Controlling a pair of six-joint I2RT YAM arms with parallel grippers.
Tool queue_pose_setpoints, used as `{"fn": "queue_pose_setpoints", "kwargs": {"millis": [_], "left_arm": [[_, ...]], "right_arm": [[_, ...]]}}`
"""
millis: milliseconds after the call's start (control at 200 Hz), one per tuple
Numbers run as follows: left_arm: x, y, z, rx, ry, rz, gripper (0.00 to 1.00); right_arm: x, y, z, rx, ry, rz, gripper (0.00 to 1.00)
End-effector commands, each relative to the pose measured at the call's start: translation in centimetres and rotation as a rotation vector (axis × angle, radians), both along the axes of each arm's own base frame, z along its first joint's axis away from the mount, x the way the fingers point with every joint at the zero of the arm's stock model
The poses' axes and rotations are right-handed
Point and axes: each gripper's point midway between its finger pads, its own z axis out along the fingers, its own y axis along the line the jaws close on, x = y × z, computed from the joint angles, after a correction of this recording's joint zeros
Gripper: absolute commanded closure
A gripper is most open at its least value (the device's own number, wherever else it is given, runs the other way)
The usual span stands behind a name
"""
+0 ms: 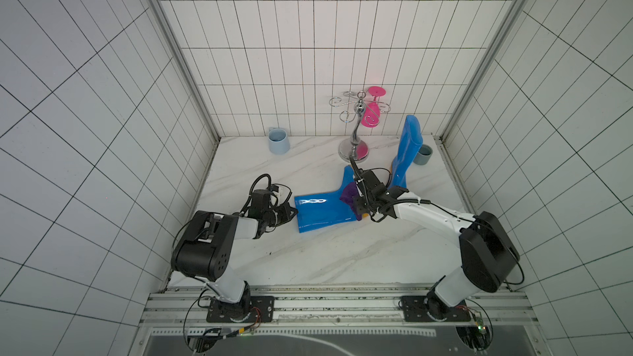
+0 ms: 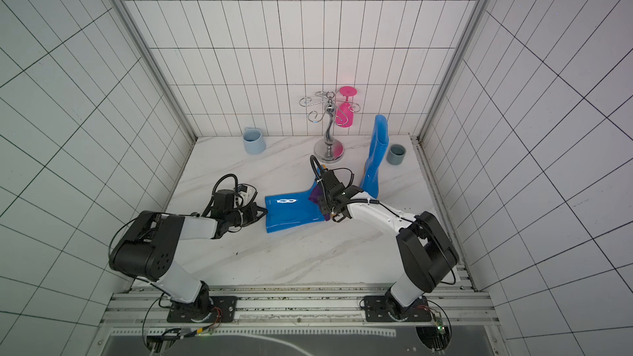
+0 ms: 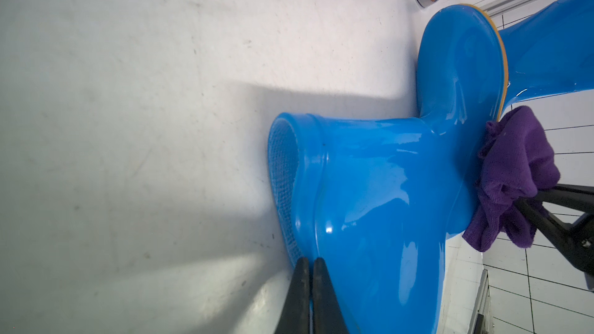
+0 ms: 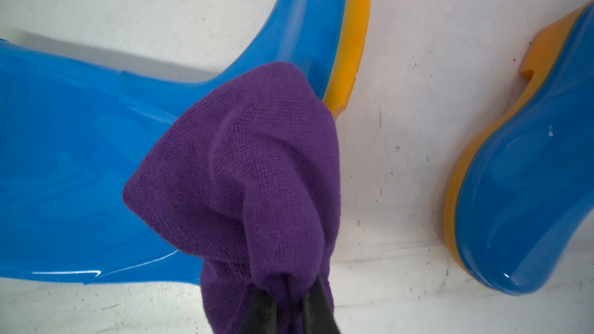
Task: Wipe the rubber boots with a cloth
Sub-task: Wipe the dirt off the rubber boot.
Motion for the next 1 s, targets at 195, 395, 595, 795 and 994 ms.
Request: {"fn": "queue_pose_setpoints", "kwargs": {"millis": [195,395,595,795,994], "left_arm": [[0.6,0.2,0.0,0.000,-0.010,-0.001,1.00],[0.5,0.3,-0.1,0.002,-0.007,-0.001,1.00],[0.5,0.4,-0.1,0.005,-0.007,0.001,1.00],[0.6,0.5,-0.1,0.006,-0.007,0.003,1.00],[0.6,0.6,0.1,0.006,-0.009,0.004,1.00]], "right_arm": [[5.8,1.0,2.5,-0.002,-0.065,0.017,1.00],[9.5,1.3,2.7,-0.008,-0.092,0.009,1.00],[12.7,1.4,2.3,-0.020,-0.107,-0.006,1.00],[13.9,1.3,1.2,-0.029,-0.098,-0.017,1.00],[13.1,0.7,0.5,-0.045,-0.080,-0.023,1.00]]}}
